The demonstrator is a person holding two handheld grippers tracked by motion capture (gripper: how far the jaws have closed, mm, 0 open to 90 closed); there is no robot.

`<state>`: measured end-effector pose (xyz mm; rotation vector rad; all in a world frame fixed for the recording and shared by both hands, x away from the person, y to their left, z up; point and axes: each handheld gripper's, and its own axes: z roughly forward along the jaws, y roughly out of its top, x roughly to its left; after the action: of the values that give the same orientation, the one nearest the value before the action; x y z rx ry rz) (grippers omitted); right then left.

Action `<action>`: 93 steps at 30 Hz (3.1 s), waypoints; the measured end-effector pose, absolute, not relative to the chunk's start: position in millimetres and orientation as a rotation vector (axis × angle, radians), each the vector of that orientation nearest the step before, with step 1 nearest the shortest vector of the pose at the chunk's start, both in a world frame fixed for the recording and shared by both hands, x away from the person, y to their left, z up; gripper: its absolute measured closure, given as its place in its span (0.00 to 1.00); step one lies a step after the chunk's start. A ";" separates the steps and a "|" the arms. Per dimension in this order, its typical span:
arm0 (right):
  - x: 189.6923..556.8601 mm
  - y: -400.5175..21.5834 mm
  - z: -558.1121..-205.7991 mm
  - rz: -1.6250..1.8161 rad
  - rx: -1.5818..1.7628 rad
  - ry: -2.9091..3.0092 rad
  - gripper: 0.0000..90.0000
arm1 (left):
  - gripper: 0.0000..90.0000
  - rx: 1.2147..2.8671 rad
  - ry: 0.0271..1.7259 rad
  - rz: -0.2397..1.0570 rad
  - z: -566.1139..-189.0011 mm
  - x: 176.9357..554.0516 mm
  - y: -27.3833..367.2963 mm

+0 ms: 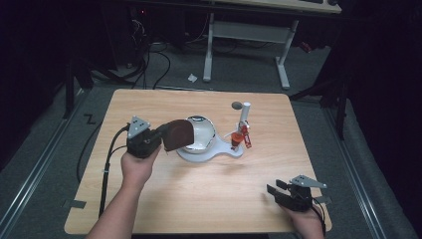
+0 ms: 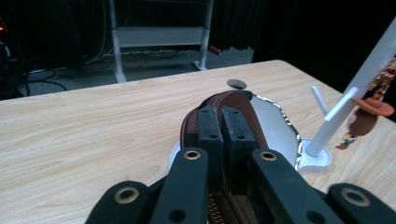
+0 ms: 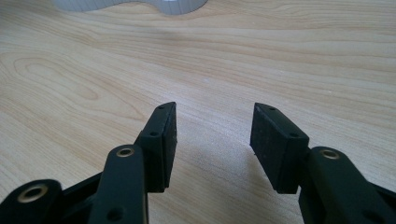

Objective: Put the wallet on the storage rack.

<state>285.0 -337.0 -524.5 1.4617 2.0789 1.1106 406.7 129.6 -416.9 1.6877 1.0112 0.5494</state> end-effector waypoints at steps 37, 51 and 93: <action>285.2 -338.0 -524.4 1.115 1.449 2.087 0.57 | 0.96 1.748 1.135 0.589 -418.1 427.1 86.9; 285.2 -338.1 -524.9 1.119 1.453 2.090 0.57 | 0.93 1.718 1.121 0.587 -424.8 434.8 76.0; 286.6 -332.1 -527.3 1.104 1.440 2.115 0.57 | 0.55 1.772 1.032 0.531 -441.7 385.7 126.1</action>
<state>286.6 -332.1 -527.3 1.4399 2.1145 1.1037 385.7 126.1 -441.7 1.7717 1.0322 0.5308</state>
